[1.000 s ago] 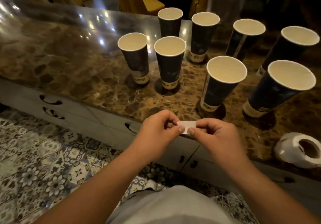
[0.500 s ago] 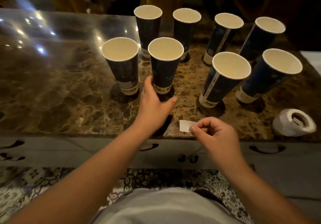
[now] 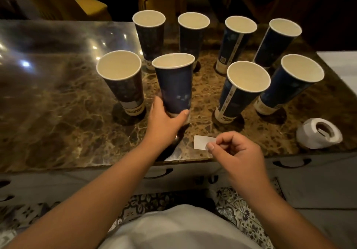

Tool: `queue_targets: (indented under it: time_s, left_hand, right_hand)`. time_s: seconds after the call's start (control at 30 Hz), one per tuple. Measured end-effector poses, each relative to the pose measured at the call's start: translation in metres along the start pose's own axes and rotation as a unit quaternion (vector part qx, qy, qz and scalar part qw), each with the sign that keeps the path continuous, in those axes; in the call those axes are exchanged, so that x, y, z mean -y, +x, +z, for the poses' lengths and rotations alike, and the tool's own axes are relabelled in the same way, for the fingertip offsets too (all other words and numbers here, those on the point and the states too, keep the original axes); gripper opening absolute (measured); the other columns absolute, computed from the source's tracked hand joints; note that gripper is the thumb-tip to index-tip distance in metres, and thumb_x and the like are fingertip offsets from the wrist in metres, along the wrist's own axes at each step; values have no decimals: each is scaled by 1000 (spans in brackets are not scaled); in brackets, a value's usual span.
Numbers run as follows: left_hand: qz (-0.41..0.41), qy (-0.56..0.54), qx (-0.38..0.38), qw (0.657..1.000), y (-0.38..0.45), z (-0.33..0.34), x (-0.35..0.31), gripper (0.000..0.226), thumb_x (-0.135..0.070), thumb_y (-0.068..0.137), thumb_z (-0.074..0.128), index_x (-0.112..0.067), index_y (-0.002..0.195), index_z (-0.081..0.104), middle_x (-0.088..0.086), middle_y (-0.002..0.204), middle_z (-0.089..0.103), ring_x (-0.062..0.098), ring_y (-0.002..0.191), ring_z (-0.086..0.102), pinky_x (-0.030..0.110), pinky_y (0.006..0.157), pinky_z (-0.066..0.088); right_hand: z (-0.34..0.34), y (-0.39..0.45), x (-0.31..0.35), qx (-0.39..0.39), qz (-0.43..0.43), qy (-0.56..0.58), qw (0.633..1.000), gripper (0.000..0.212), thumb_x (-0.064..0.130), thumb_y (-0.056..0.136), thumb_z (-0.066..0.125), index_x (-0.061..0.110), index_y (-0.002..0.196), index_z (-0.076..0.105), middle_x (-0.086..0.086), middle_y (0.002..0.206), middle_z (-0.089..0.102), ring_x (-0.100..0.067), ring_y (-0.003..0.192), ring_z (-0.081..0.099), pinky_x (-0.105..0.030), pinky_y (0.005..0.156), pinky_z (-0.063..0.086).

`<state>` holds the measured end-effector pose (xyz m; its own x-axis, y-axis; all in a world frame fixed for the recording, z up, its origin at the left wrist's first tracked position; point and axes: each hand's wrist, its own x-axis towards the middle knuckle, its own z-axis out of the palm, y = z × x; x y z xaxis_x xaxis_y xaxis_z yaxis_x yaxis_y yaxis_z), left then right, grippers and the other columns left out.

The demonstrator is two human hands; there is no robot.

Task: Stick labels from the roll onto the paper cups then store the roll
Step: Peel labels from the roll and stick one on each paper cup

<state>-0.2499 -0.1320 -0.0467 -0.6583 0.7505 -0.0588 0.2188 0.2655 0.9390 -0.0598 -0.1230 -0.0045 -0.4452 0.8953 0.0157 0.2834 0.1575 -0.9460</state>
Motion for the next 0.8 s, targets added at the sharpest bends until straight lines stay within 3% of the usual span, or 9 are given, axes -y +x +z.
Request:
queue_targets:
  time_s: [0.07, 0.13, 0.2, 0.3, 0.37, 0.6, 0.8]
  left_hand:
    - [-5, -19, 41, 999, -17, -9, 0, 50, -40, 72, 76, -35, 111, 45, -9, 116, 60, 8, 104, 62, 42, 84, 57]
    - [-12, -47, 89, 995, -32, -17, -1, 51, -30, 78, 76, -35, 118, 46, -13, 114, 62, 2, 100, 63, 32, 80, 55]
    - [-38, -75, 123, 989, -44, -24, -2, 61, -32, 76, 77, -30, 127, 44, -11, 115, 63, 4, 99, 65, 29, 81, 53]
    - [-83, -152, 134, 976, -56, -28, -2, 76, -44, 63, 75, -28, 131, 44, -2, 118, 66, 16, 102, 69, 39, 88, 55]
    - [-104, -199, 135, 965, -59, -29, -2, 74, -42, 64, 76, -29, 130, 45, 1, 119, 68, 20, 103, 69, 41, 88, 55]
    - [-107, -220, 173, 954, -65, -31, -1, 85, -39, 65, 76, -34, 139, 34, 1, 126, 63, 21, 112, 65, 44, 97, 52]
    - [-97, -233, 190, 949, -67, -27, -4, 79, -45, 71, 72, -29, 139, 34, 0, 127, 64, 20, 113, 65, 38, 93, 53]
  right_hand:
    - [0, 2, 6, 8, -15, 28, 999, 19, 9, 80, 74, 24, 72, 65, 4, 66, 64, -8, 61, 59, -19, 58, 52]
    - [2, 6, 12, 15, -24, 55, 998, 17, 8, 79, 74, 20, 73, 65, 2, 65, 62, -8, 59, 57, -19, 56, 51]
    - [5, 13, 16, 22, -25, 67, 997, 15, 9, 79, 74, 18, 74, 64, -1, 67, 62, -9, 60, 57, -20, 57, 52]
    - [12, 25, 21, 38, -24, 102, 994, 19, 6, 80, 74, 20, 73, 62, 1, 63, 58, -8, 59, 55, -21, 56, 52]
    - [17, 32, 22, 50, -22, 117, 992, 19, 5, 80, 73, 18, 73, 60, 2, 62, 55, -7, 57, 53, -20, 54, 50]
    - [25, 35, 19, 77, 21, 115, 990, 13, 10, 82, 72, 13, 77, 61, 2, 63, 58, -5, 58, 56, -18, 56, 49]
    - [26, 32, 17, 66, 33, 104, 992, 13, 8, 82, 72, 11, 76, 62, -3, 62, 57, -11, 58, 55, -21, 57, 54]
